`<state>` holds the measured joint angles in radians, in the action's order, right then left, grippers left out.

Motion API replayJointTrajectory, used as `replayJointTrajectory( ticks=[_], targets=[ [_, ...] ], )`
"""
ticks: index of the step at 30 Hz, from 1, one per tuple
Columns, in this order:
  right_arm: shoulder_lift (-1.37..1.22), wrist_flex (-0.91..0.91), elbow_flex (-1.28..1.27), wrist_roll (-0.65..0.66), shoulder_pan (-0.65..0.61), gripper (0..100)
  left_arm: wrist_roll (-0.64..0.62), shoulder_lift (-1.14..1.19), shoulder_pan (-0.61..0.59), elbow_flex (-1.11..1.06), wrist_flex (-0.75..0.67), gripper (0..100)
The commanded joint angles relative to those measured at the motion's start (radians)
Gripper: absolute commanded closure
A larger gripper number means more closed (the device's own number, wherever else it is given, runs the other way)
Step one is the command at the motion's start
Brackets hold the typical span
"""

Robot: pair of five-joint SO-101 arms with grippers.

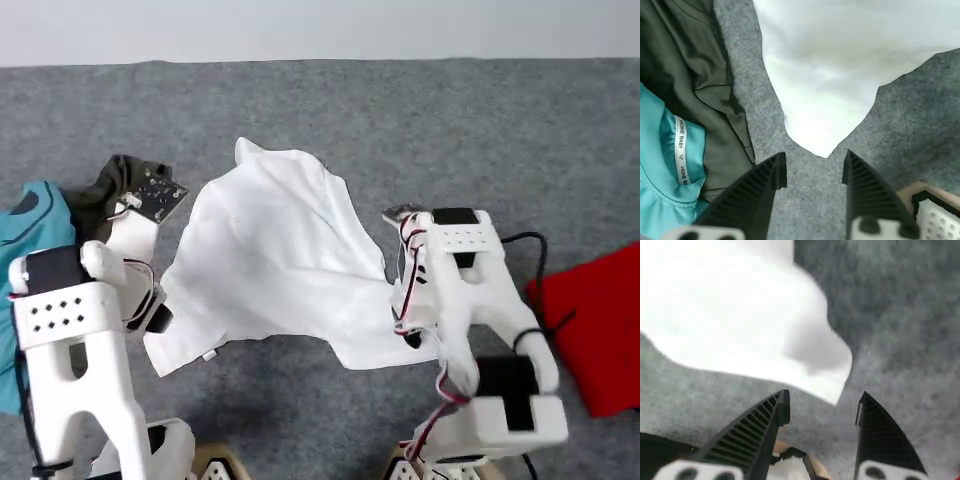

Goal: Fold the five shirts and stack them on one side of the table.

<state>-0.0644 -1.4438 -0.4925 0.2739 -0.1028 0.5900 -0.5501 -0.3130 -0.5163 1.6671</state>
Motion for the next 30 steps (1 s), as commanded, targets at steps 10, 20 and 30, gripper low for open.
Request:
replayJointTrajectory(
  ticks=[10,20,30],
  targets=[
    [-0.24,0.084,0.069,0.011,-0.021,94.2,0.008,-0.025,-0.006,-0.088,-0.08,81],
    [-0.148,-0.104,0.232,0.126,-0.016,98.7,0.008,-0.028,-0.006,-0.093,-0.074,81],
    [0.004,-0.332,0.508,0.158,-0.015,98.8,0.094,-0.02,-0.107,-0.153,-0.086,81]
  ],
)
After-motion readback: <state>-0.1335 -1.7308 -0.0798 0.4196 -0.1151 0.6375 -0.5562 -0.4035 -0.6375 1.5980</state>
